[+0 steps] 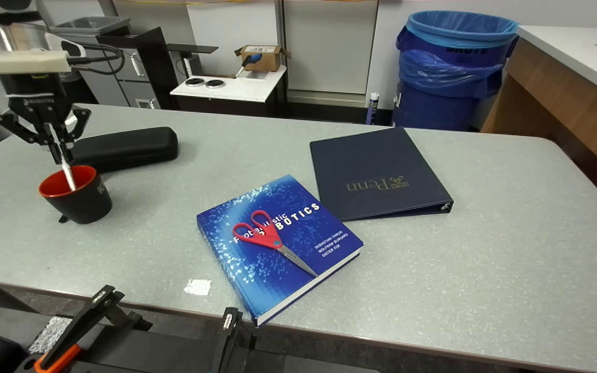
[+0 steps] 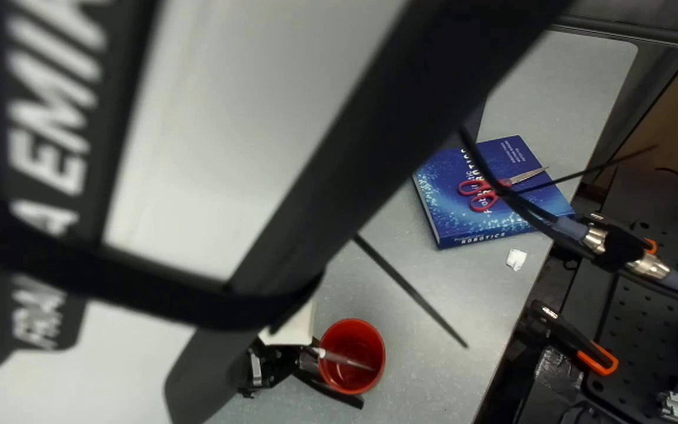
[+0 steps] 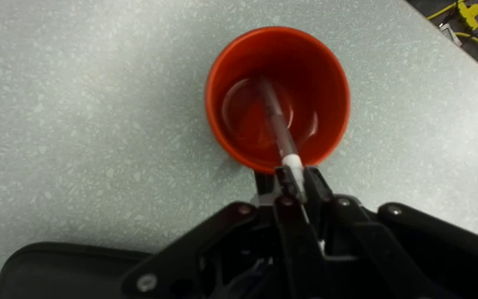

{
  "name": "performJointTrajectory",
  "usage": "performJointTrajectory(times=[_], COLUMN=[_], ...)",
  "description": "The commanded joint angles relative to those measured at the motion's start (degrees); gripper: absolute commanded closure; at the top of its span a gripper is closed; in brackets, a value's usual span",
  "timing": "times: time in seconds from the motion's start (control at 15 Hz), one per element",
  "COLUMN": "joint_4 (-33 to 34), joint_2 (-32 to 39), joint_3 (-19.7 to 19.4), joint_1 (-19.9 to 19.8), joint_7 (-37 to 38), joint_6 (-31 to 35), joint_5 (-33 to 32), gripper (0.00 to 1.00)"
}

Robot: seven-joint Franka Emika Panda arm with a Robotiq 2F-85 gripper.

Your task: Remove the pen from the red and black mug

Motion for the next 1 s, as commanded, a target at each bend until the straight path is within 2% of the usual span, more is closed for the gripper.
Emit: performJointTrajectory(times=[0.0,0.27,0.47,0.73,0.93], joint_4=[1.07,-1.69,-5.72,-9.46,-12.03], joint_2=[0.10,-3.17,-8.58,-15.27,-19.72], joint_3=[0.12,-0.29,0.05,1.01,0.23], joint_1=[-0.14,-0.51,-2.07,-4.96,-6.43], joint_7=[0.19,0.88,0.02,-4.00,-5.46], joint_6=[-1.52,-0.42,0.57,-0.92,-2.03], joint_5=[-0.03,-0.24,1.10,5.27,8.08], gripper=[0.97,0.97,0.97,0.97,0.97])
